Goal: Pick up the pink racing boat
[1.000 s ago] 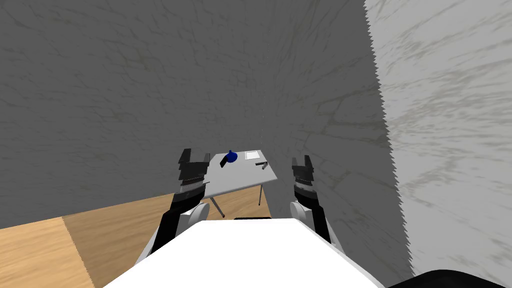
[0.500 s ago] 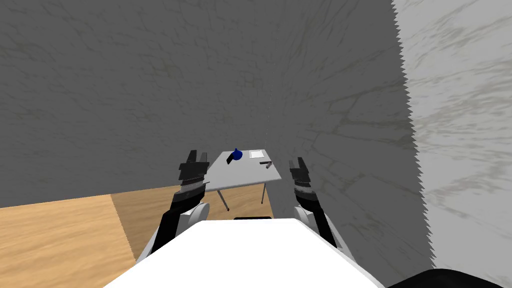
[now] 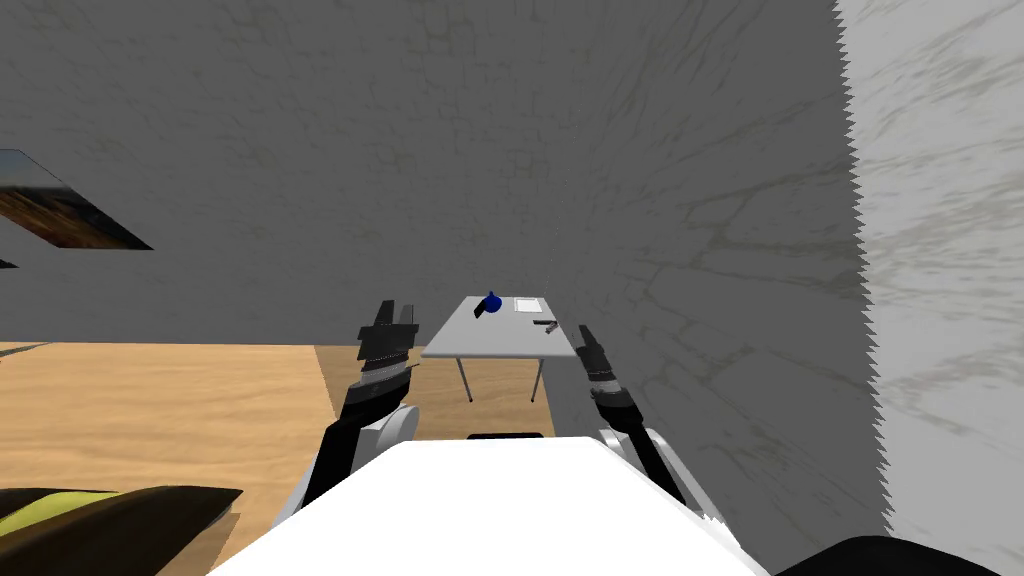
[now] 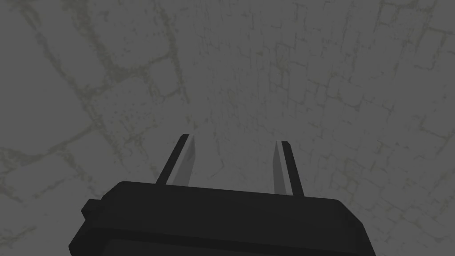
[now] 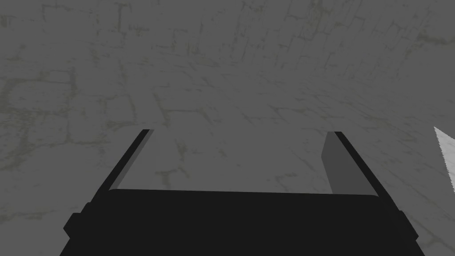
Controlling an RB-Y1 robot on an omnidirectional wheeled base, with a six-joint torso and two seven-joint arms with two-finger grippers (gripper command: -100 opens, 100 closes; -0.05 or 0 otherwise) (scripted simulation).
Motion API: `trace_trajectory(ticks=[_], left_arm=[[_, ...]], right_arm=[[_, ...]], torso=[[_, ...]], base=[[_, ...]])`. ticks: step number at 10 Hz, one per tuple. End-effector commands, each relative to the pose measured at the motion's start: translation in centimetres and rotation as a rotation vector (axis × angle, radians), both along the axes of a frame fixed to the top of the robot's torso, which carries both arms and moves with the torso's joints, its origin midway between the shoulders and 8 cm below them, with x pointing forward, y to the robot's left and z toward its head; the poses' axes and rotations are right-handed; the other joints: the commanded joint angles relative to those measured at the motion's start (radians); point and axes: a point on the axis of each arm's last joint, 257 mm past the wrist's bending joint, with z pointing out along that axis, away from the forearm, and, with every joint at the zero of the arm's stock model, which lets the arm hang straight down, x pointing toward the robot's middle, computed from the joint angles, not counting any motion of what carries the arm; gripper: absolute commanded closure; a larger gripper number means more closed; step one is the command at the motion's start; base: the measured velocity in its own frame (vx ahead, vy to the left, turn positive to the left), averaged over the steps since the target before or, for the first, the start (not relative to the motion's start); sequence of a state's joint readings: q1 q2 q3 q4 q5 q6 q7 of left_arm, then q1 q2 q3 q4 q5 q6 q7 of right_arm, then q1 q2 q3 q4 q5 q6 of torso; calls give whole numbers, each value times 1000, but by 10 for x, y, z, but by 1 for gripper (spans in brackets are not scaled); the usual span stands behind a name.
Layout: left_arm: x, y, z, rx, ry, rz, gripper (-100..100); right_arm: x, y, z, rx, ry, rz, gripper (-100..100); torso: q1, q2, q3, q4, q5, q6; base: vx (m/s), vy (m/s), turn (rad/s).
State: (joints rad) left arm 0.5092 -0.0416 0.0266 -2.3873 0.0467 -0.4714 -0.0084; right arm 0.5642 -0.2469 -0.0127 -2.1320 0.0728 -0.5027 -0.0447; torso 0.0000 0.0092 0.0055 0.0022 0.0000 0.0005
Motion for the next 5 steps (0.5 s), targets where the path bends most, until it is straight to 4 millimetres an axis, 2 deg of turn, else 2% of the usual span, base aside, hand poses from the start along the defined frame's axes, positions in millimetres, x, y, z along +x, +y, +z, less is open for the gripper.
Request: trace_trajectory(ticks=[1,2,3,4,5], left_arm=[[0,0,0,0,0,0,0],[0,0,0,0,0,0,0],[0,0,0,0,0,0,0],[0,0,0,0,0,0,0],[0,0,0,0,0,0,0]], right_arm=[[1,3,-27,-65,67,9,-100],[1,1,-51,-111,128,17,-100],[1,3,-51,-124,129,17,-100],[-1,1,-78,-182,193,26,-100],[-5,-4,-104,-230,259,33,-100]], torso=[[0,0,0,0,0,0],[0,-1,0,0,0,-1],[2,1,1,0,0,-1],[0,-1,0,0,0,0],[0,-2,-1,0,0,-1]], base=[[-116,33,230],[-155,57,429],[-106,32,134],[-100,43,235],[-114,68,382]])
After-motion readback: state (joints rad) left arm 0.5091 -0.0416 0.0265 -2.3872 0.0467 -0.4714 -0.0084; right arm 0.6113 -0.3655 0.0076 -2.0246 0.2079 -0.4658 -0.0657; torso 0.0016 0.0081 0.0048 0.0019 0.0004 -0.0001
